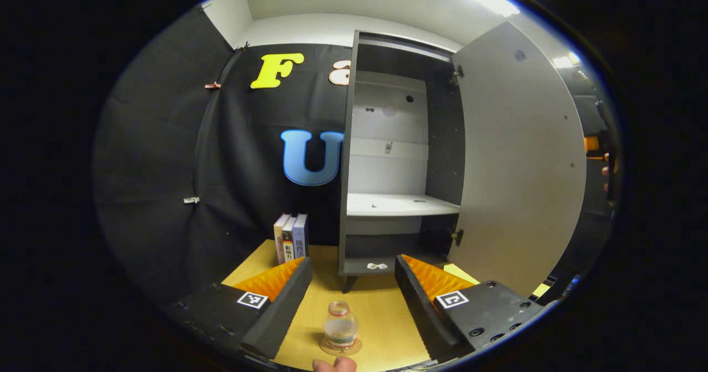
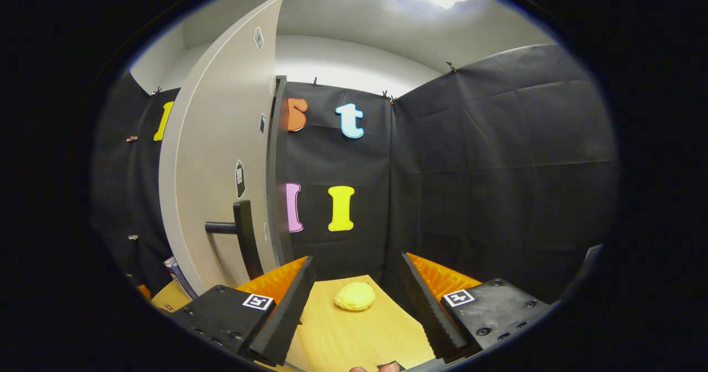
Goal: Open the cabinet door with the right hand, grasp the bottle in the cabinet with the left hand and place it on the coaster, then close the cabinet door with the right hand.
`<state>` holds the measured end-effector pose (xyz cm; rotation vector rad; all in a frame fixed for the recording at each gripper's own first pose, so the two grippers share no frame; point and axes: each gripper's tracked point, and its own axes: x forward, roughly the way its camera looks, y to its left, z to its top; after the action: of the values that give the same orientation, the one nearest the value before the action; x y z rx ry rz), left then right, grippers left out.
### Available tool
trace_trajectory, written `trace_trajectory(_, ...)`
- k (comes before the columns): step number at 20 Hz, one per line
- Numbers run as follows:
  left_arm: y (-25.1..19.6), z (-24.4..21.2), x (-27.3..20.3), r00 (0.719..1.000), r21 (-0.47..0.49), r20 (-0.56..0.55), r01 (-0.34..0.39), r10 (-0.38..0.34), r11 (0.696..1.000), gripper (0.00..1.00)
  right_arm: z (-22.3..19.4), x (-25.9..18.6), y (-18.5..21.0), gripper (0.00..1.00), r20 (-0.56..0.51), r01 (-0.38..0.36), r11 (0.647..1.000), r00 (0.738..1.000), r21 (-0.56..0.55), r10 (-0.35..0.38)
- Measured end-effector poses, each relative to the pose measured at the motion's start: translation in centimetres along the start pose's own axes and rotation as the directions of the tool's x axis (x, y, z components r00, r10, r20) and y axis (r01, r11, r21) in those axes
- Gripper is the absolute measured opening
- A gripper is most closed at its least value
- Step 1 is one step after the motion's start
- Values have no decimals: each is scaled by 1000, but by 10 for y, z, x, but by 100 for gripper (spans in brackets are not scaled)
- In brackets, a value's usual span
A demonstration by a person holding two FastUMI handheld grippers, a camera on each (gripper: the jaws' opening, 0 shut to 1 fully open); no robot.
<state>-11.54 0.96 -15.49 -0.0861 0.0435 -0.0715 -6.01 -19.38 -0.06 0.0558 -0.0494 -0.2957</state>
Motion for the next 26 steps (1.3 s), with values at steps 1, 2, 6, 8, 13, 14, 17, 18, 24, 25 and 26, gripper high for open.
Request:
trace_trajectory(1, -1, 20, 2, 1000, 0, 20, -4, 4, 1000, 95, 1, 0, 1, 95, 2, -6, 1000, 1000, 4, 6)
trace_trajectory(2, -3, 37, 3, 999, -1, 39, -15, 15, 1000, 92, 3, -1, 4, 95, 3, -16, 1000, 1000, 7, 16)
trace_trajectory(6, -4, 71, 5, 998, -21, 44, -46, 46, 999, 92, 4, -4, 9, 95, -2, -28, 1000, 1000, -2, 28)
trace_trajectory(8, -3, 75, 5, 998, 1, 35, -54, 54, 999, 97, 3, -3, 10, 95, -12, -19, 1000, 1000, 12, 19)
trace_trajectory(13, -4, 81, -1, 998, 5, 28, -57, 56, 998, 95, 0, -6, 19, 96, -24, -14, 1000, 1000, 25, 14)
trace_trajectory(14, -3, 82, -1, 998, -2, 29, -56, 56, 998, 93, -1, -6, 23, 96, -26, -24, 999, 999, 35, 25)
trace_trajectory(17, 0, 84, -4, 998, -15, 32, -60, 60, 998, 92, -4, -15, 42, 96, -40, -65, 996, 997, 66, 67)
trace_trajectory(18, 1, 85, -4, 998, -17, 33, -61, 61, 998, 92, -5, -18, 50, 96, -44, -84, 994, 995, 73, 87)
trace_trajectory(24, 4, 88, -9, 996, -6, 42, -79, 80, 997, 95, -10, -31, 97, 96, -64, -195, 975, 977, 109, 203)
trace_trajectory(25, 4, 88, -10, 996, -5, 42, -82, 82, 997, 95, -12, -31, 106, 96, -67, -214, 970, 972, 117, 223)
trace_trajectory(26, 4, 87, -10, 996, -3, 40, -84, 84, 996, 95, -12, -31, 114, 96, -69, -234, 964, 967, 125, 243)
